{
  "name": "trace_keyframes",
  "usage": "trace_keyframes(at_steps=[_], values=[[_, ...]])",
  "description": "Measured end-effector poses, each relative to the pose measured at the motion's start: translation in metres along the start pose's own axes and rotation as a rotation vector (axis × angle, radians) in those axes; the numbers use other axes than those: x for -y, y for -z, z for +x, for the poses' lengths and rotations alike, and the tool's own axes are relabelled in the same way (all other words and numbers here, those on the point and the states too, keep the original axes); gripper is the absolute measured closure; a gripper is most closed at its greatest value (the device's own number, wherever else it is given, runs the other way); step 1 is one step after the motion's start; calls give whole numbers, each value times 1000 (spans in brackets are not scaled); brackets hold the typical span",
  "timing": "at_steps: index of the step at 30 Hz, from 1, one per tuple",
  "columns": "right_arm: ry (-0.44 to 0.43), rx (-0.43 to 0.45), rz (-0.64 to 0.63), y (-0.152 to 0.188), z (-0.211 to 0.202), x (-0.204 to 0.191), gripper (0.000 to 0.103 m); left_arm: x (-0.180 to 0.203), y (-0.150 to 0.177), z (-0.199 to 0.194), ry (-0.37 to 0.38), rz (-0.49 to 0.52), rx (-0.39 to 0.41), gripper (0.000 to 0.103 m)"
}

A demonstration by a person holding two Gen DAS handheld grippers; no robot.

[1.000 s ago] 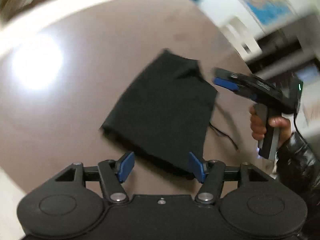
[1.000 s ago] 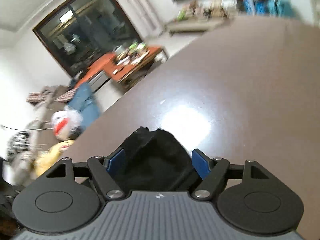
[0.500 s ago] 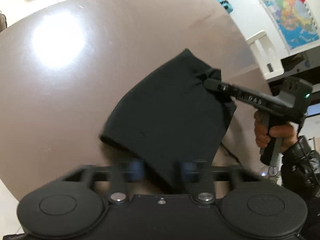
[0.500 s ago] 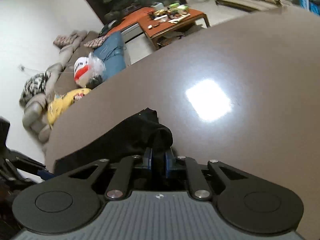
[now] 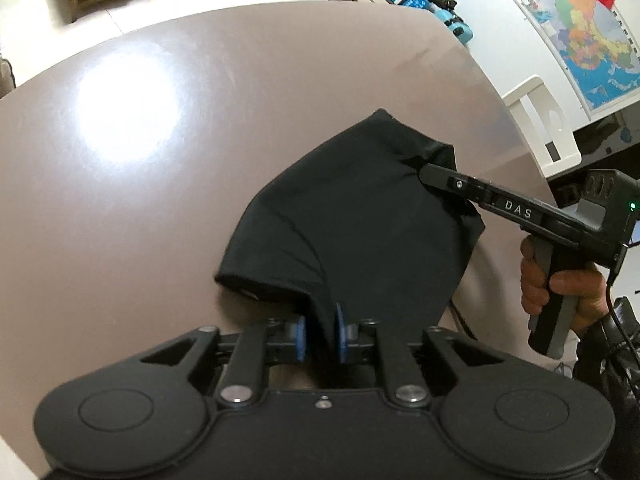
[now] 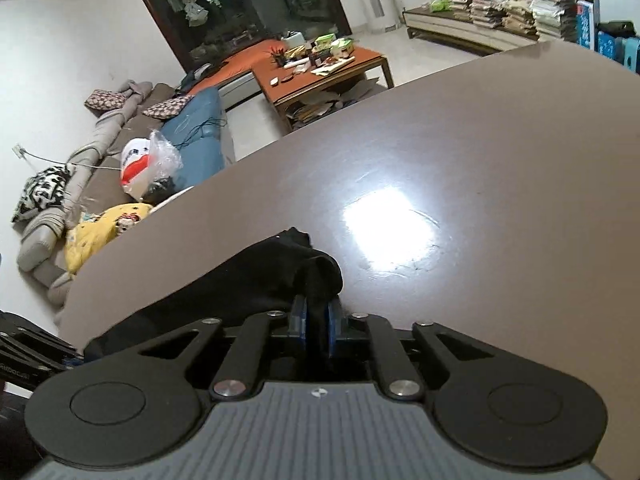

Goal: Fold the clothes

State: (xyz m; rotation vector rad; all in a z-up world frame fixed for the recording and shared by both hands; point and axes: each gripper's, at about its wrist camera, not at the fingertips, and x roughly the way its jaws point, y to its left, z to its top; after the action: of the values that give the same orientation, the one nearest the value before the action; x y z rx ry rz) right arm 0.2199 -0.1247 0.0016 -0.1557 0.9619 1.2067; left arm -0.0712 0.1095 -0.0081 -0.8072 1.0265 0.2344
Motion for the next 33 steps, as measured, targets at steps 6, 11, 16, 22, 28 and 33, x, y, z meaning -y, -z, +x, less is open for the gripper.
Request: trace_keyframes(at_steps=[6, 11, 16, 22, 28, 33], values=[[139, 269, 60, 17, -46, -17, 65, 2, 15, -37, -60, 116, 68, 62], [115, 219, 21, 23, -25, -45, 95, 52, 11, -16, 35, 332, 121, 62], [136, 165, 59, 25, 0, -45, 95, 61, 16, 14, 11, 410, 44, 64], [155, 147, 118, 34, 13, -45, 98, 68, 15, 15, -26, 444, 23, 63], [297, 226, 267, 33, -35, -96, 26, 68, 13, -34, -151, 437, 143, 8], [510, 203, 413, 60, -70, -170, 0, 73, 23, -44, -323, 488, 78, 3]])
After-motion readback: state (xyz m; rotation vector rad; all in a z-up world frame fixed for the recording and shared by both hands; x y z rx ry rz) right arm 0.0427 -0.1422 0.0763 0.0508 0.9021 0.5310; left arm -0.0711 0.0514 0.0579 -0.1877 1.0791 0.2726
